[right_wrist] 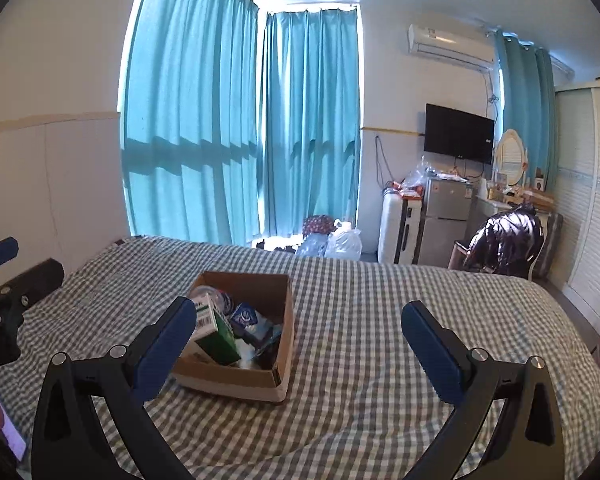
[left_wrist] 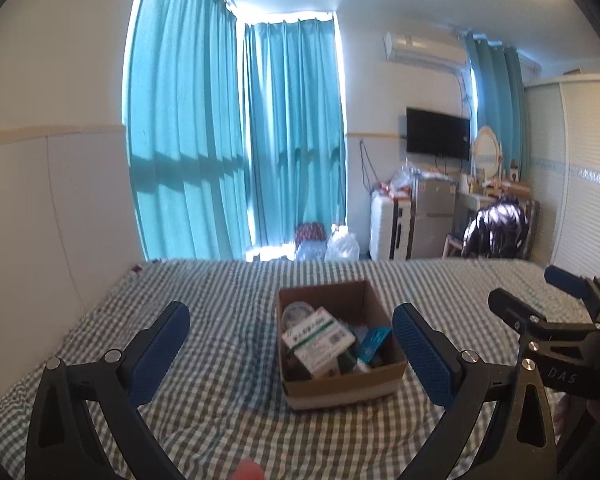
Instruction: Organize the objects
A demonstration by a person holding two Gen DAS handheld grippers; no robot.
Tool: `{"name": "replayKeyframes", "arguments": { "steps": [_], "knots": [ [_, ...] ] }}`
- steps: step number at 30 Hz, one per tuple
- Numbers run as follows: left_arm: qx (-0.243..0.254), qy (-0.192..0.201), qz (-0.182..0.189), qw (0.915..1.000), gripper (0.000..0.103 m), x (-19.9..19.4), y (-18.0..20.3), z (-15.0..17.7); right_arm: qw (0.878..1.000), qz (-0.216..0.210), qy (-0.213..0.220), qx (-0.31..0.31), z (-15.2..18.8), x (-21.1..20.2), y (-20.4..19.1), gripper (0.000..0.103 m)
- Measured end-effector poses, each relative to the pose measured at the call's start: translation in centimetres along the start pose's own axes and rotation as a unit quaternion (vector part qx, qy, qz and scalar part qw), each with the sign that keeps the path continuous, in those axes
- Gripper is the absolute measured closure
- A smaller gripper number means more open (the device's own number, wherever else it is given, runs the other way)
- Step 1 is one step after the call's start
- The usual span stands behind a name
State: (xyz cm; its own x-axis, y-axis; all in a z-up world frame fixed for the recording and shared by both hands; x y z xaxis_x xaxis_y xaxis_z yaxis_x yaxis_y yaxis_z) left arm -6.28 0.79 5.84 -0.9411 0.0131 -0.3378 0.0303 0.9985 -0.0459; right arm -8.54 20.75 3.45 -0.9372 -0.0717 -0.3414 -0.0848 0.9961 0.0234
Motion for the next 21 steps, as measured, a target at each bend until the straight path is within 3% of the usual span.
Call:
{"name": "replayKeyframes", "arguments": {
  "steps": [5,9,14,21],
  "knots": [
    [-0.009,-0.017,-0.017,0.9997,0.000,2.8,-0.5,3.4,0.999,-0.007,-0.015,-0.030,2.3,2.9,-0.7,0.000],
    [-0.021,-0.037,-0.023,0.9988,0.000,4.6,-1.0,6.3,1.000,-0.010,-0.025,-0.013,3.7,4.1,-0.6,0.000],
    [-0.038,-0.038,-0.001,0.9985,0.000,5.2,-1.0,7.5,0.999,-0.016,-0.040,-0.011,5.1,5.2,-1.2,0.000],
    [-0.030,-0.043,-0.017,0.9985,0.000,5.0,-1.5,7.8,0.999,-0.011,-0.044,-0.012,5.4,5.3,-1.7,0.000]
  ]
}}
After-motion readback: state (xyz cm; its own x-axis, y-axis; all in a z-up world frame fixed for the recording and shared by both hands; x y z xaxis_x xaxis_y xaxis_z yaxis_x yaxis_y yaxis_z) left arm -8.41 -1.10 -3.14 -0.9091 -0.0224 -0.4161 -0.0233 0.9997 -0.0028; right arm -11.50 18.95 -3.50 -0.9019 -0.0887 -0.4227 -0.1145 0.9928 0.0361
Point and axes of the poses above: each gripper's, at about its wrist camera, not at the fingertips, and x roughly the way its jaws point, y to its right, z to its underside, the point moved 7 cm from there along x, roughly the way its jaws point
